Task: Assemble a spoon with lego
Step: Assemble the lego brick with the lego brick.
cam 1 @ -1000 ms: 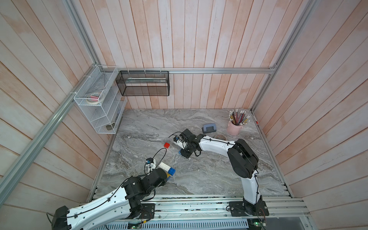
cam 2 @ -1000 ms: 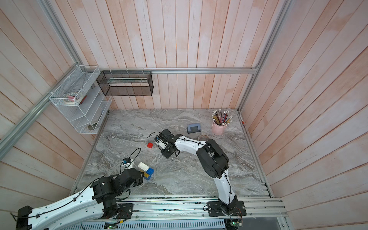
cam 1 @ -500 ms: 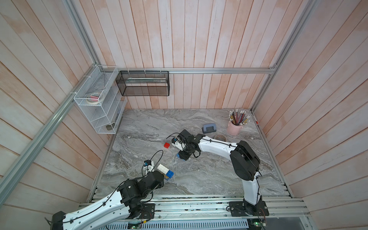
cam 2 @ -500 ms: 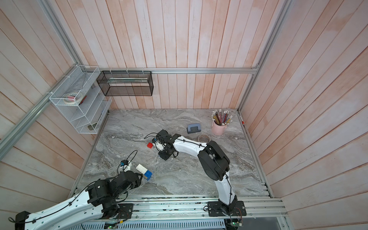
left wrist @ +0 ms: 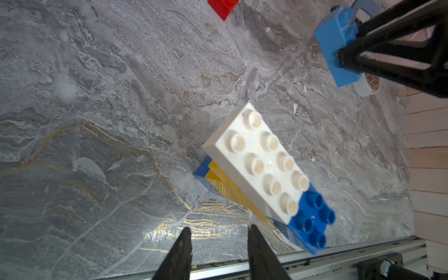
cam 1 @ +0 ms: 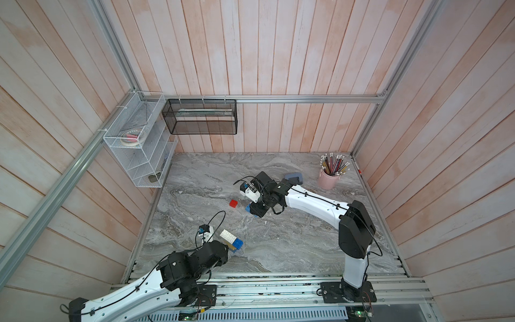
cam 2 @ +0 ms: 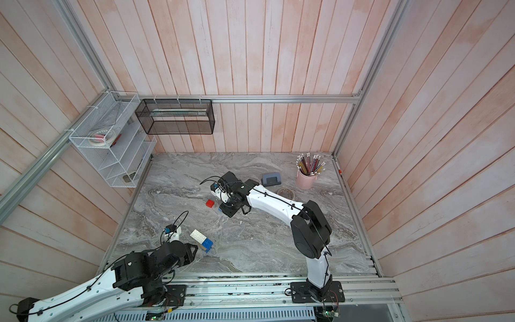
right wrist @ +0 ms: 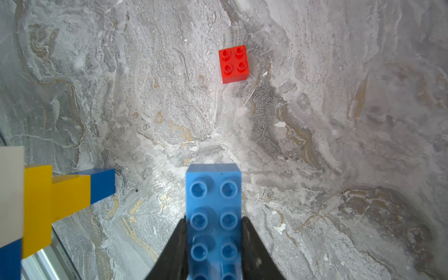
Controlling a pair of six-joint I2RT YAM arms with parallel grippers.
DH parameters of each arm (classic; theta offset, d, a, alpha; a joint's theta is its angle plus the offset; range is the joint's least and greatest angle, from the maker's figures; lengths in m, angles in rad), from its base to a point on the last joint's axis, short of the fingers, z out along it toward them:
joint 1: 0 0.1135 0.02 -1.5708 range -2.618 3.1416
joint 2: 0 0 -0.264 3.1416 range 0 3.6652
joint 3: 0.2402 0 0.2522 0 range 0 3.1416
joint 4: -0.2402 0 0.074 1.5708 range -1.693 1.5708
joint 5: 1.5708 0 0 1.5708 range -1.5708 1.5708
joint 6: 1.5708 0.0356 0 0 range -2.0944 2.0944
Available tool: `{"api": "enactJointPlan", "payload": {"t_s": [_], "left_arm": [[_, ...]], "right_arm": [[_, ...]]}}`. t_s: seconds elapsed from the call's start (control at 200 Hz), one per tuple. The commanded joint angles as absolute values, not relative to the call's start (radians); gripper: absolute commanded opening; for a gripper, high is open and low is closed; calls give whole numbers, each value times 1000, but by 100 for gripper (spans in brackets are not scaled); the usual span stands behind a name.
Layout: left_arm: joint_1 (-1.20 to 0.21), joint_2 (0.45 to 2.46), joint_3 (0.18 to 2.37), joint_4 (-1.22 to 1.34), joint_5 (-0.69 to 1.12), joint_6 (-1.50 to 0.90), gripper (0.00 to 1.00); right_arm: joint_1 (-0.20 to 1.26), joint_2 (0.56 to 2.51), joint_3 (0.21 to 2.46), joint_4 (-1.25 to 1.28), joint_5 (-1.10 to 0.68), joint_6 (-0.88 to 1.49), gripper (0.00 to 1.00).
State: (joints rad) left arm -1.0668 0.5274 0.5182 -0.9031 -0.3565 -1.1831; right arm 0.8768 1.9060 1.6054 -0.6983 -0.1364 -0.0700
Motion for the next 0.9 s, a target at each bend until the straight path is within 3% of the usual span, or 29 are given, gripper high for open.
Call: {"api": "enactJointPlan", "payload": {"t_s": [0.0, 0.27, 0.35, 0.445, 0.505, 0.895], "left_arm": [[-1101, 486, 592, -976, -411, -1217, 41], [-1103, 498, 822, -1112, -567, -1162, 45], [-1103, 521, 907, -1145, -626, -1123, 59], [-1101, 571, 986, -1204, -721, -1106, 85], [-1100, 583, 1023, -1204, -756, -1087, 92], [-1101, 522, 1115, -1164, -794, -969, 99]], "right_arm": [[892, 1842, 1651, -749, -140, -50, 14], [983, 1827, 1750, -823, -153, -8, 14], [1014, 1854, 1818, -878, -156, 17, 14], [1053, 1907, 1907, -956, -157, 62, 13], [1077, 1935, 1944, -991, -156, 94, 12], [1186, 2108, 2118, -1120, -98, 208, 12]]}}
